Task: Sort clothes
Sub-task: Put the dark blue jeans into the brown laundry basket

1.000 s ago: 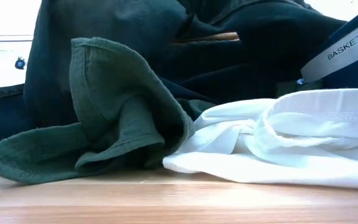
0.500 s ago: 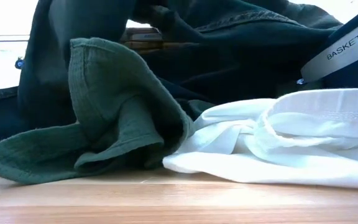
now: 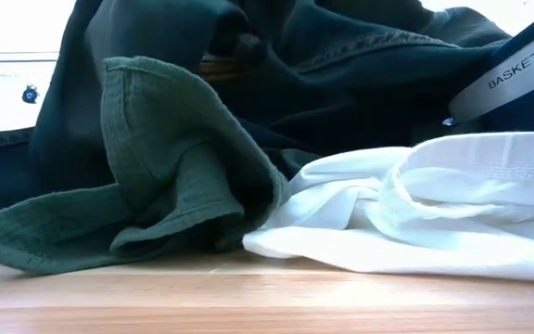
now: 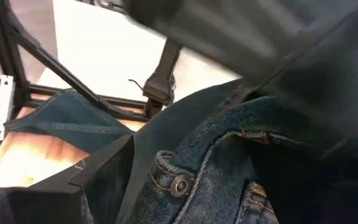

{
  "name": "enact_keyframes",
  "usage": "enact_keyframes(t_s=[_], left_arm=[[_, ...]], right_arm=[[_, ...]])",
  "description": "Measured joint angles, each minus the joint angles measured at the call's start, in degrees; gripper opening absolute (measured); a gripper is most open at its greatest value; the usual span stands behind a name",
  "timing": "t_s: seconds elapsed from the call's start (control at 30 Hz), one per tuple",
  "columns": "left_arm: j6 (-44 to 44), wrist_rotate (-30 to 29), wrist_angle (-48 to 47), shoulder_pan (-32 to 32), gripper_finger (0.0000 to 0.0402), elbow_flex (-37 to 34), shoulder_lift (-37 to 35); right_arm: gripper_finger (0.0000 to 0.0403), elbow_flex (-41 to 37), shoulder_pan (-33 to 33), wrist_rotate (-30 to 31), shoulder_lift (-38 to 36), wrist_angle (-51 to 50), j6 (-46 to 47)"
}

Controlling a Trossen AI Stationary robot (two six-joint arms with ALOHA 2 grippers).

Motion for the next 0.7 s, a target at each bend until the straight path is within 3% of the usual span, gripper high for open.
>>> enact_keyframes(t_s=[0.3,0.4,0.57,0.7], left_arm=[[-5.0,0.9,-16.3,-1.2,0.0187,0.0,-0.1],[-4.1,0.7,-17.0,-1.2,0.0155,0.0,-0.1],[-1.6,-1.6,-17.3,-1.3,0.0044,0.0,-0.1],[2.1,-1.8,-13.2,-1.3,0.0041,0.0,-0.8]], right_arm=[[0.0309,0.0,-0.2,0.4,0.0,0.1,0.8],[0.0311,0.0,-0.2,0.5,0.0,0.1,0.5],[0.0303,0.0,-0.3,0.7,-0.3,-0.4,0.4],[0.0298,0.1,-0.3,0.2,-1.9,-0.2,0.6]])
